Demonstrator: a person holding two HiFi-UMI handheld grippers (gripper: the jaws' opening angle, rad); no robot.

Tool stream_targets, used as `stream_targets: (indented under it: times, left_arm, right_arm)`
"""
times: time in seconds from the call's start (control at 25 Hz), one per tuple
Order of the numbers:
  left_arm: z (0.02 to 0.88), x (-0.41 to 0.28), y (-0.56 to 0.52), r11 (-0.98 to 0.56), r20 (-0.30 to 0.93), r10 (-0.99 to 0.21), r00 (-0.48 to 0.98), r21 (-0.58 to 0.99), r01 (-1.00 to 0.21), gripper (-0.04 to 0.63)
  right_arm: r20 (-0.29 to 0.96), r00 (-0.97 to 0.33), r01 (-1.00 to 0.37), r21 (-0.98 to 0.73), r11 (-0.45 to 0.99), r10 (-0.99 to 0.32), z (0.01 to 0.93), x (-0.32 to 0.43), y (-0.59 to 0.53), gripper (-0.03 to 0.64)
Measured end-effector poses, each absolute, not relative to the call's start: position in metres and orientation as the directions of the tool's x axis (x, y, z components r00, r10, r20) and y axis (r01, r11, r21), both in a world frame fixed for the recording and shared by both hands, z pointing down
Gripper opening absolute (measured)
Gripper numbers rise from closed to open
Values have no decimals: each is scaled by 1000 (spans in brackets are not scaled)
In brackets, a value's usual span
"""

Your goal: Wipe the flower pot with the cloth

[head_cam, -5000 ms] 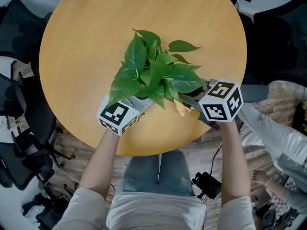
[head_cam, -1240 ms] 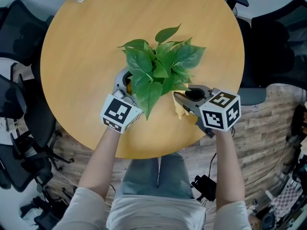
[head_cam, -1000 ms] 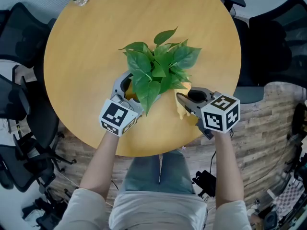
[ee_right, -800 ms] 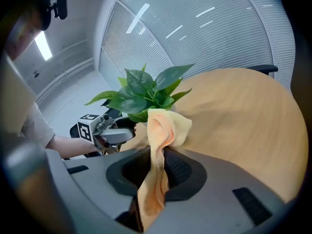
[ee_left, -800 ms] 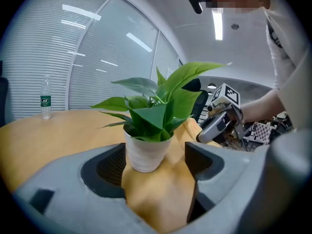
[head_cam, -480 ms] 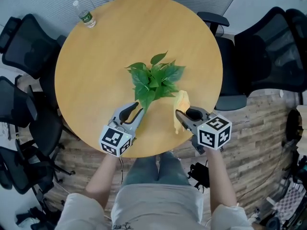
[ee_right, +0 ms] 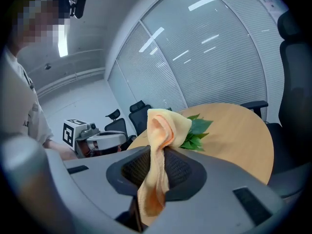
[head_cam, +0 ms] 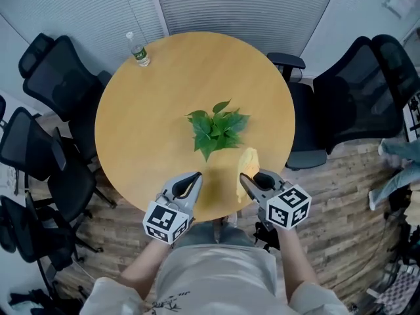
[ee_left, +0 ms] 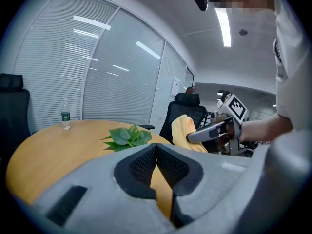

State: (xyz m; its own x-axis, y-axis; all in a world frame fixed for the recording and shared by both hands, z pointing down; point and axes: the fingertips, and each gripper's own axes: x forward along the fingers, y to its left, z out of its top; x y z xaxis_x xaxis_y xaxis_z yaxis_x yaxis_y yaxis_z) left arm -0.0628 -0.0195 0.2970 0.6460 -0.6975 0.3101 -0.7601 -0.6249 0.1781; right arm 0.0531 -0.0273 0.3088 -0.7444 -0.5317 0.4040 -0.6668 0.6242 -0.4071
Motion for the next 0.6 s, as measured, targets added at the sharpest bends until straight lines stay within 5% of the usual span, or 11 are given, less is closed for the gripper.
stream_targets:
  times: [0.6]
  left_arm:
    - [241,-57,-4,-611,242,-741,627,147,-778,9]
  right_arm:
    - [315,-739,-671,-259,695,-596,233,41,3,72]
